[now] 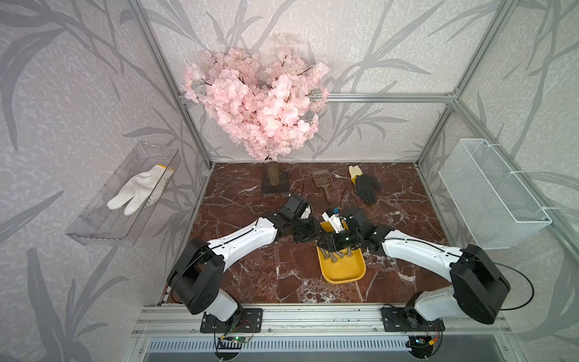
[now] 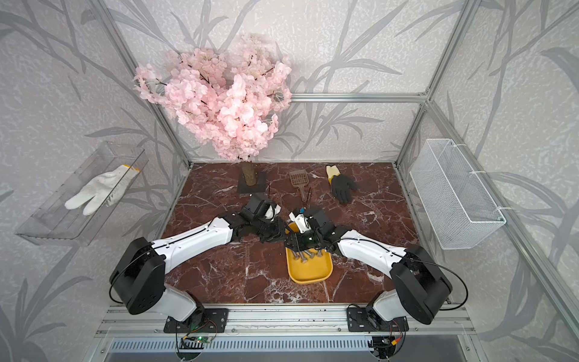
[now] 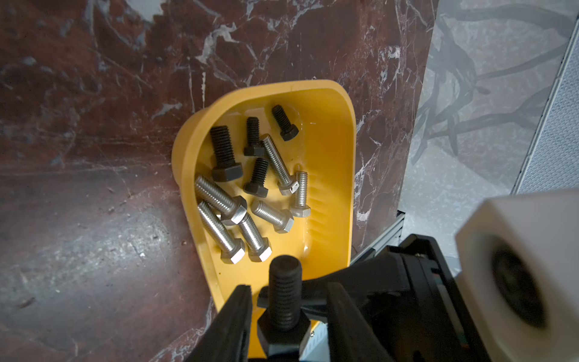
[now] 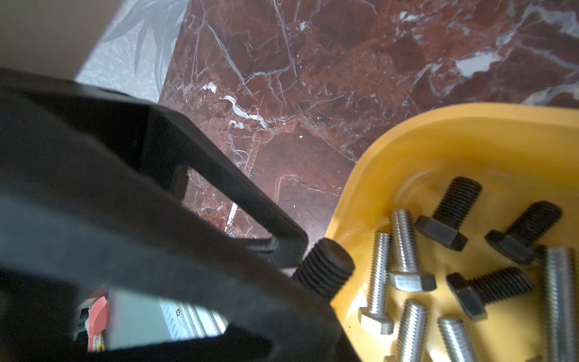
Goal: Take the screw protection sleeves out of the storage box
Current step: Pick up the bolt at the center of the board, then place the bolt in the storage box.
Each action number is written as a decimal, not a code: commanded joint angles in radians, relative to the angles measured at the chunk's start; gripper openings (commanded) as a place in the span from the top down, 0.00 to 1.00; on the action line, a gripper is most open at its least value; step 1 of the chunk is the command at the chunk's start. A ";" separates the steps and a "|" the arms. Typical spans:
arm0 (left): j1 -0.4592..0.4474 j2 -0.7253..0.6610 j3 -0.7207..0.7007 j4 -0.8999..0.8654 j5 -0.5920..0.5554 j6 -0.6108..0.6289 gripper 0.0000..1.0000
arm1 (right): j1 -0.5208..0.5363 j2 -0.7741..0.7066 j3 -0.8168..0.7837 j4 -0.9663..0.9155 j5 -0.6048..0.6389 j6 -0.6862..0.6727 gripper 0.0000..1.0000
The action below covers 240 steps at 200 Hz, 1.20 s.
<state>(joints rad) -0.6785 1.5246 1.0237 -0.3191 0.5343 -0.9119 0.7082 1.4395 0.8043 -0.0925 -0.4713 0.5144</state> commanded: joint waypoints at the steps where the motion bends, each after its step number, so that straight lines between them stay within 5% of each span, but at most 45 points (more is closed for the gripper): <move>1: -0.019 -0.045 -0.012 -0.004 0.037 0.012 0.49 | -0.009 -0.022 0.040 0.022 0.042 -0.025 0.98; 65: 0.032 -0.079 0.098 -0.312 -0.269 0.154 0.37 | -0.009 -0.056 0.051 -0.210 0.226 -0.124 1.00; 107: 0.033 -0.141 0.074 -0.344 -0.387 0.195 0.35 | -0.009 0.009 0.113 -0.376 0.431 -0.177 1.00; 187: 0.036 -0.223 0.006 -0.342 -0.444 0.214 0.35 | -0.009 0.178 0.228 -0.513 0.638 -0.228 1.00; 240: 0.038 -0.217 0.004 -0.350 -0.444 0.215 0.35 | -0.009 0.222 0.213 -0.498 0.649 -0.199 0.97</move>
<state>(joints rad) -0.6449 1.3231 1.0340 -0.6441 0.1097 -0.7151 0.7021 1.6562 1.0077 -0.5747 0.1478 0.3027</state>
